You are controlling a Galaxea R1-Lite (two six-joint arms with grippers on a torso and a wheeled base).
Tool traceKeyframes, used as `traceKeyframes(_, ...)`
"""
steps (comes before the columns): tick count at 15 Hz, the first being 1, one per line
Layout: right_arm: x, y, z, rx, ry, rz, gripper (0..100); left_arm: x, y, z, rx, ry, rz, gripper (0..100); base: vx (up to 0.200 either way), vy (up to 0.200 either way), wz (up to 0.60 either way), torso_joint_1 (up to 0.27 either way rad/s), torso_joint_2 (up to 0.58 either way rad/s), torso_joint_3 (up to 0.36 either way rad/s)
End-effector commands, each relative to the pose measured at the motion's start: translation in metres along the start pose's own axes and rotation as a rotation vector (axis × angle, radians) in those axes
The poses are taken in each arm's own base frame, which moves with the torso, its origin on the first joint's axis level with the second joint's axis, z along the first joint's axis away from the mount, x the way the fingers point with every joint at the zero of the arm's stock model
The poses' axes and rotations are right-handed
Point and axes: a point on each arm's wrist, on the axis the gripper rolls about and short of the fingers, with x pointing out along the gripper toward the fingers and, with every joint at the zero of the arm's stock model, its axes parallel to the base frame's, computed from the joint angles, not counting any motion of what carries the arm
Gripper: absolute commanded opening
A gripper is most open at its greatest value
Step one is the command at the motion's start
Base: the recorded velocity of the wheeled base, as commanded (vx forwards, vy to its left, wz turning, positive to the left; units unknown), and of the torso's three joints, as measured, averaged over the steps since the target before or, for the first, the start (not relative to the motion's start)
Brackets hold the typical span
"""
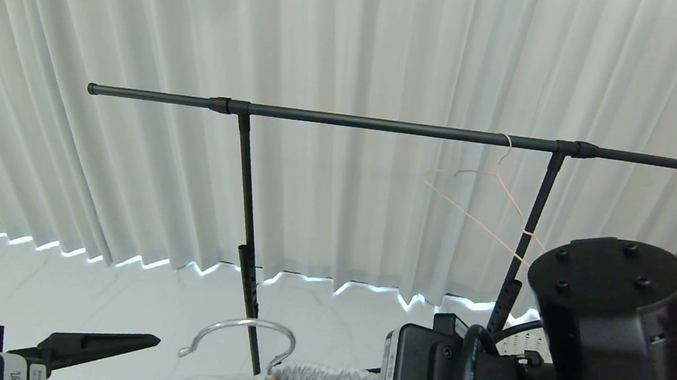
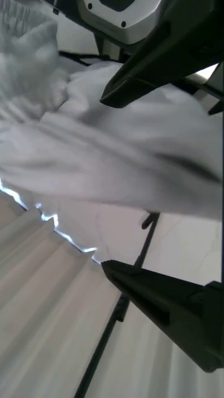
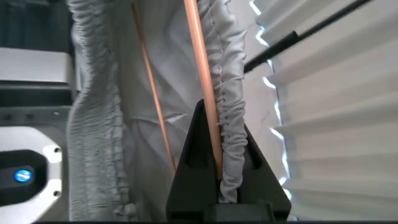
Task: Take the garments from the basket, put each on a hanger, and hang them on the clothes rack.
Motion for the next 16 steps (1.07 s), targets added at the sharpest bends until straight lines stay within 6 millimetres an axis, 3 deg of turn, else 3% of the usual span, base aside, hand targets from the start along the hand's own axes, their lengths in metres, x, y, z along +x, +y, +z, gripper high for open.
traceKeyframes(1,-0.007,-0.012,-0.011,0.025,0.023,-0.047,0,-0.003,0.001,-0.001,-0.023,-0.009,0.018,100,0.0,0.0,0.0,0.0,0.0,0.0)
traceKeyframes(4,-0.019,-0.026,-0.024,0.067,0.054,-0.111,0,-0.005,0.003,-0.013,-0.088,0.028,0.078,100,0.0,0.0,0.0,0.0,0.0,0.0)
traceKeyframes(6,-0.026,-0.03,-0.027,0.08,0.062,-0.132,0,-0.005,0.004,-0.029,-0.128,0.094,0.14,100,0.0,0.0,0.0,0.0,0.0,0.0)
traceKeyframes(8,-0.035,-0.034,-0.028,0.091,0.058,-0.157,0,-0.01,-0.004,-0.06,-0.193,0.187,0.23,100,0.0,0.0,0.0,0.0,0.0,0.0)
traceKeyframes(10,-0.038,-0.034,-0.027,0.089,0.048,-0.161,0,-0.009,-0.007,-0.072,-0.232,0.242,0.269,100,0.0,0.0,0.0,0.0,0.0,0.0)
traceKeyframes(12,-0.042,-0.033,-0.025,0.086,0.035,-0.165,0,-0.006,0.0,-0.077,-0.293,0.317,0.322,100,0.0,0.0,0.0,0.0,0.0,0.0)
traceKeyframes(16,-0.05,-0.029,-0.019,0.07,-0.002,-0.159,0,0.015,0.027,-0.066,-0.336,0.33,0.345,100,0.0,0.0,0.0,0.0,0.0,0.0)
